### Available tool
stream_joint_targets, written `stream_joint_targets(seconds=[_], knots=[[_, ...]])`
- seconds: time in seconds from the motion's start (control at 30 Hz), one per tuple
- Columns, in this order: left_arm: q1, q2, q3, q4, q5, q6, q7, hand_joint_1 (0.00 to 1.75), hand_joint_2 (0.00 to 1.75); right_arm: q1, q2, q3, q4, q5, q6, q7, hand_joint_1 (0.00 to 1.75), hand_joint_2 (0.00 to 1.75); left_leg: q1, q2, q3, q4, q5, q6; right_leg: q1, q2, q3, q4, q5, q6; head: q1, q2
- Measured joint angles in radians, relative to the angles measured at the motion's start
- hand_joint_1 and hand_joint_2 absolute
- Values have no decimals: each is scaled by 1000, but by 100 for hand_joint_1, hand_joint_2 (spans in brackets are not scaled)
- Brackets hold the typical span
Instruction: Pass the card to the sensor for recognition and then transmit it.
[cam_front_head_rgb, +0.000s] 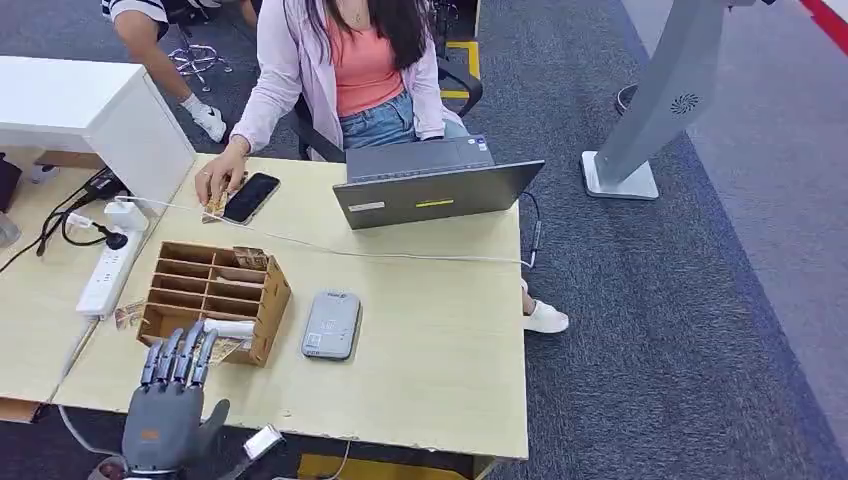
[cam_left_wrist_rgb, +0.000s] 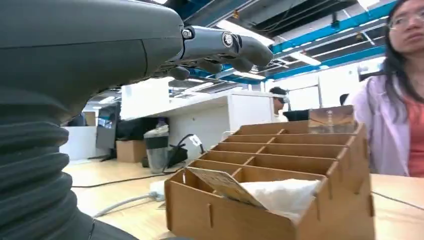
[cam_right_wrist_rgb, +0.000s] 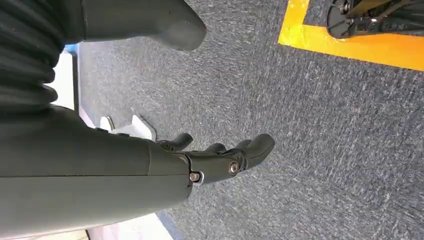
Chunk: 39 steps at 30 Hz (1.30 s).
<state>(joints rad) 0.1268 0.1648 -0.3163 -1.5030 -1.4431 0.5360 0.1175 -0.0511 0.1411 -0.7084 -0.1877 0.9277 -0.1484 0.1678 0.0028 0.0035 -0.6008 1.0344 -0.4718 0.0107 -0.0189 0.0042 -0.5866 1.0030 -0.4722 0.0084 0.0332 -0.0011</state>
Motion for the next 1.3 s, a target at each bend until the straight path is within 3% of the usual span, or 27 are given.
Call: stream_joint_targets(seconds=[0.37,0.53,1.3], knots=[[-15,-29,112,63,35,16,-34,0,175,-1,0,0,0,25,5,5,0,175,0,0,0,0,0,0,0,0,0,0,0,0,0,0],[-48,-41,146,106,46,-14,-53,0,175,-1,0,0,0,36,14,5,0,175,0,0,0,0,0,0,0,0,0,0,0,0,0,0],[-115,-68,177,179,46,-51,-78,0,175,-1,0,0,0,55,23,5,0,175,0,0,0,0,0,0,0,0,0,0,0,0,0,0]])
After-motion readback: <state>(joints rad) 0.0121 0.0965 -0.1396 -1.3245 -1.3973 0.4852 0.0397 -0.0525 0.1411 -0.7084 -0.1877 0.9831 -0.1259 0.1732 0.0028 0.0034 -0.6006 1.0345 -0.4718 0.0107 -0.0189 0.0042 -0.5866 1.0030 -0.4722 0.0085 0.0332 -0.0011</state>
